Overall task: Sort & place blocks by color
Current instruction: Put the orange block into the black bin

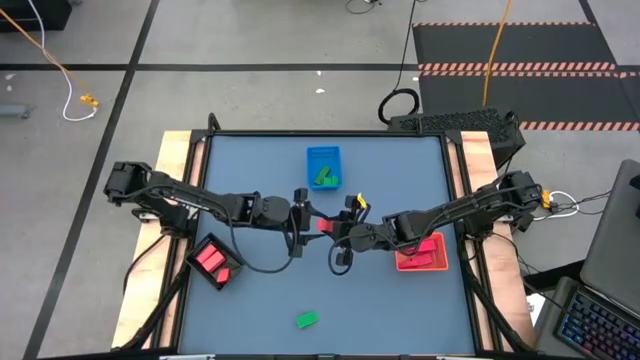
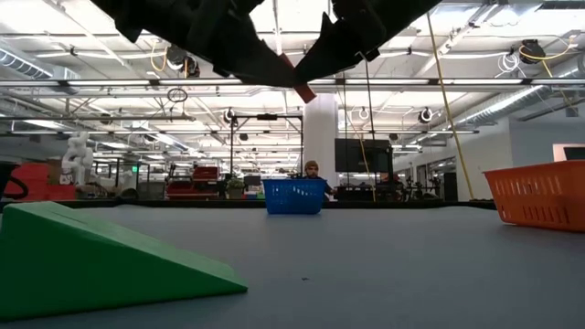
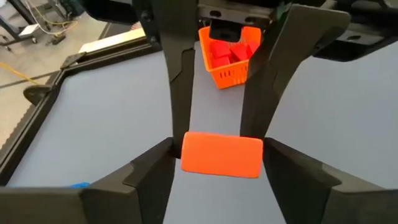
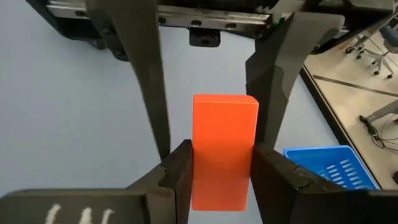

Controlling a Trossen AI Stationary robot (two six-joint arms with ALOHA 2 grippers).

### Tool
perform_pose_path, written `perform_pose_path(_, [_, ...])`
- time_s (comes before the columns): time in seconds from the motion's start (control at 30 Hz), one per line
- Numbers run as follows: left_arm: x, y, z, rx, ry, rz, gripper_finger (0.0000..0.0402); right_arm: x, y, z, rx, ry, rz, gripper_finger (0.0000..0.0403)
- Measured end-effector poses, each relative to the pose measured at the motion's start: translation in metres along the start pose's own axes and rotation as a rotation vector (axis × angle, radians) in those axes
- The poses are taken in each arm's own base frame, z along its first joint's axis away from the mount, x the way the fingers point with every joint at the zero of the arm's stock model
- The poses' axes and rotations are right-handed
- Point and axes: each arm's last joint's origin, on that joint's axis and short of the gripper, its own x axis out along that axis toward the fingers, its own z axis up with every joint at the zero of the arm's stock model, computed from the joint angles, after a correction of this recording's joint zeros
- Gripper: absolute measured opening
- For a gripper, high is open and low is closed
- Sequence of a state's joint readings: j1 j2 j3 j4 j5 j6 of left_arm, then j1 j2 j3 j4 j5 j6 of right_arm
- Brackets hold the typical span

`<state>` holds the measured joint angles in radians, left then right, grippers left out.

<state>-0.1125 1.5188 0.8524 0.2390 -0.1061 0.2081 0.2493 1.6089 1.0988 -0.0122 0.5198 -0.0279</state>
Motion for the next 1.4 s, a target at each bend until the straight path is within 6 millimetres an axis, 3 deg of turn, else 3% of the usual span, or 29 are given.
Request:
perform_pose_path(0.23, [-0.0026, 0.001, 0.0019, 0.016, -0.007, 0.002, 0.0209, 0.0, -0.0004, -0.001, -0.001, 0.012, -0.004, 0.0117])
perform_pose_path(0.97, [-0.007, 0.0025, 0.0055, -0.005, -0.019, 0.017, 0.0224, 0.0011, -0.0027, -0.0062, 0.016, 0.06, -0.014, 0.0117])
perform_pose_path(1.3, [-0.007, 0.0025, 0.0032, 0.018, 0.007, 0.027, 0.0135, 0.0012, -0.0025, -0.0044, 0.023, 0.043, -0.007, 0.0117])
perform_pose_path(1.4, [-0.007, 0.0024, 0.0033, 0.027, 0.008, 0.032, 0.0132, 0.0013, -0.0025, -0.004, 0.019, 0.038, -0.006, 0.0117])
